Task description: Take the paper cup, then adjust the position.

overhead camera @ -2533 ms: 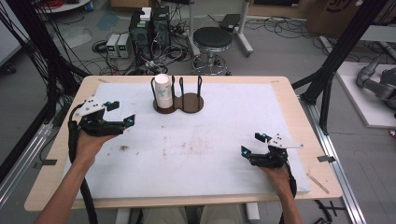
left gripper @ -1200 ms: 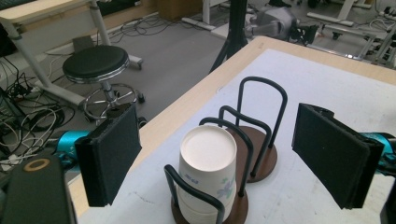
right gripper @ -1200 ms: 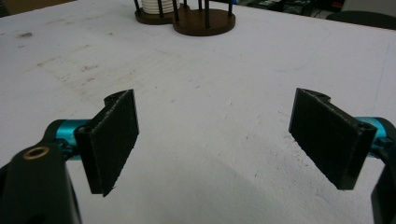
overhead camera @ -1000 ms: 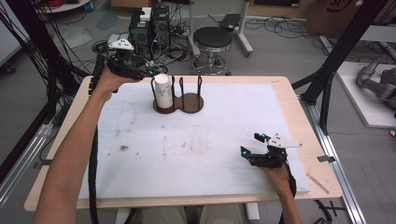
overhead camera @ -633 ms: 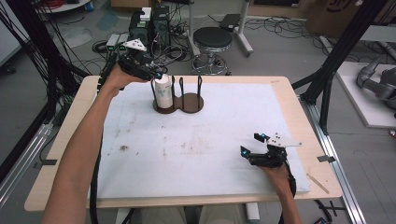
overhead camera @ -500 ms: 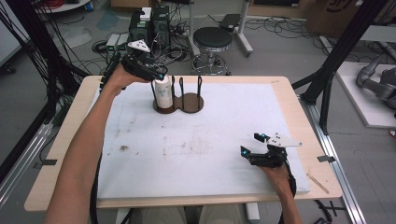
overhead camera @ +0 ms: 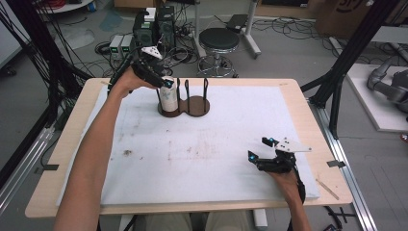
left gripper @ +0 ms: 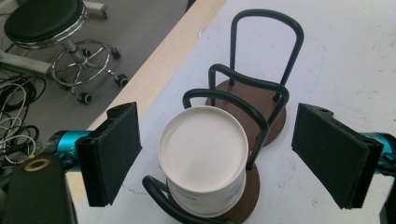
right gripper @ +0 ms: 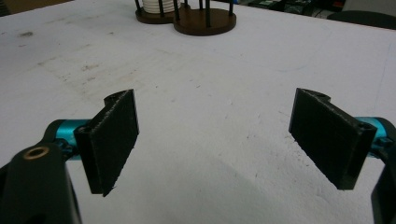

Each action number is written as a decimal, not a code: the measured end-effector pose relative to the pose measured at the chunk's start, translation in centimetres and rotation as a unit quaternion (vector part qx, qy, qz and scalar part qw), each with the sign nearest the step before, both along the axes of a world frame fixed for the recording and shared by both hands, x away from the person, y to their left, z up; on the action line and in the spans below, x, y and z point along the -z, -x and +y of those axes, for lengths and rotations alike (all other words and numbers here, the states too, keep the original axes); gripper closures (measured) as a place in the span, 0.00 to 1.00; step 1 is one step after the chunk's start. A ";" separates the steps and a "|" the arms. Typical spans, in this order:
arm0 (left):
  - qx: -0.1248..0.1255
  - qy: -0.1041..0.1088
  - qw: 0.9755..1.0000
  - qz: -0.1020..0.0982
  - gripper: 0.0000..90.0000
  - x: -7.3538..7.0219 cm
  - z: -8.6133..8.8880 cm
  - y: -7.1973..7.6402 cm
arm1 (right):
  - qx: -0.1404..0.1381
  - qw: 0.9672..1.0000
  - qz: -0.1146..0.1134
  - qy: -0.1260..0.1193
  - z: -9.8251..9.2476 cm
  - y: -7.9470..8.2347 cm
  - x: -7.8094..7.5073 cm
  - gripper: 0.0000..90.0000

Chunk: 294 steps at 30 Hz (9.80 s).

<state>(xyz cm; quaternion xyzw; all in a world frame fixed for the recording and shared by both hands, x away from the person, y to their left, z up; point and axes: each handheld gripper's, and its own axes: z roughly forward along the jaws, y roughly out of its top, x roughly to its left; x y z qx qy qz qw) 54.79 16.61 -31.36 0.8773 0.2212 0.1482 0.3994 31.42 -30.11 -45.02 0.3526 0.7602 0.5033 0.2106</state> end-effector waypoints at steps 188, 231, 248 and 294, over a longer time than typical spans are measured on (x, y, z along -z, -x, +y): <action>0.121 0.188 0.974 -0.047 0.41 3.4 0.7 21.8 | -0.012 1.000 0.026 0.012 0.3 -0.5 0.0 0.18; 0.138 0.211 0.967 -0.027 0.40 7.0 0.0 21.9 | -0.023 0.999 0.034 0.019 0.4 -0.8 0.0 0.18; 0.142 0.251 0.957 -0.025 0.40 7.4 0.5 21.6 | -0.167 0.986 0.007 -0.016 1.8 -1.0 -4.5 0.18; 0.199 0.272 0.941 -0.020 0.41 6.3 -2.7 22.3 | -0.395 0.916 0.002 -0.063 13.0 -3.2 -7.9 0.19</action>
